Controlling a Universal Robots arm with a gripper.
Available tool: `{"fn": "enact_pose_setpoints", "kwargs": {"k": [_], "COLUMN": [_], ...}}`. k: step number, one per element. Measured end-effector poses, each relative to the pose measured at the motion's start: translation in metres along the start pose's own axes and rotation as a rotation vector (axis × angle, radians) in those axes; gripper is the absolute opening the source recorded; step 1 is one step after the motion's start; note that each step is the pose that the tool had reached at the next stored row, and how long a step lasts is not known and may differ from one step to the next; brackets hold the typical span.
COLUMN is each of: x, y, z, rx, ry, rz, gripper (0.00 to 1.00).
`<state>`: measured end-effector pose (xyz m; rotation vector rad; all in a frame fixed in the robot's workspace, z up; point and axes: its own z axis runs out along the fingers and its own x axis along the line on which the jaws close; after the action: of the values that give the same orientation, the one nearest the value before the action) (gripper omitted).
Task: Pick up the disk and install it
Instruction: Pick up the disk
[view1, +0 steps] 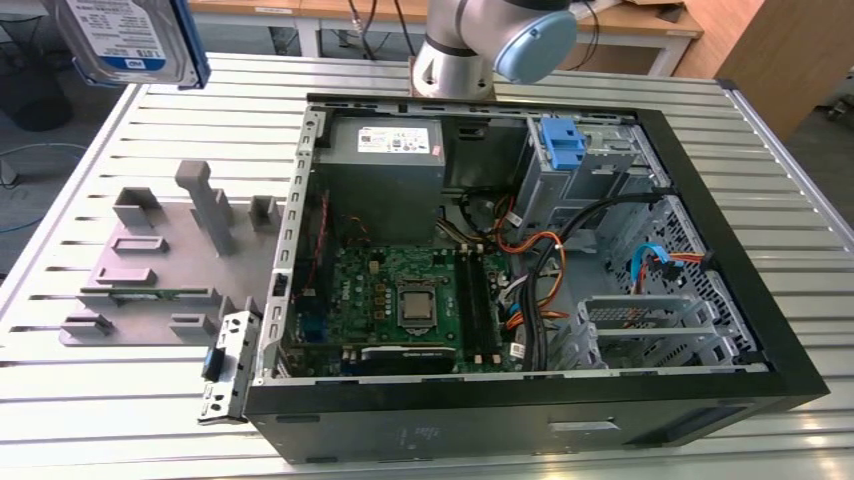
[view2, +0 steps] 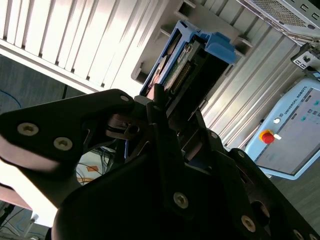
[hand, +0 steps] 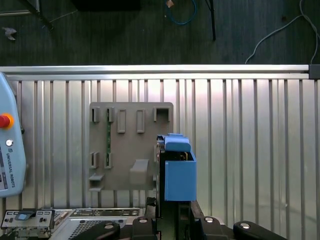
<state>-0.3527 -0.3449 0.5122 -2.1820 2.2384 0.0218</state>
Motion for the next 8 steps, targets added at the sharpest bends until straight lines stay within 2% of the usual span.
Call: {"fn": "enact_pose_setpoints", "kwargs": {"k": [8], "x": [-0.0003], "y": [-0.0131], "z": [0.0], "rx": [-0.0001], "ry": [0.0001], "rz": [0.0], "gripper": [0.35]}}
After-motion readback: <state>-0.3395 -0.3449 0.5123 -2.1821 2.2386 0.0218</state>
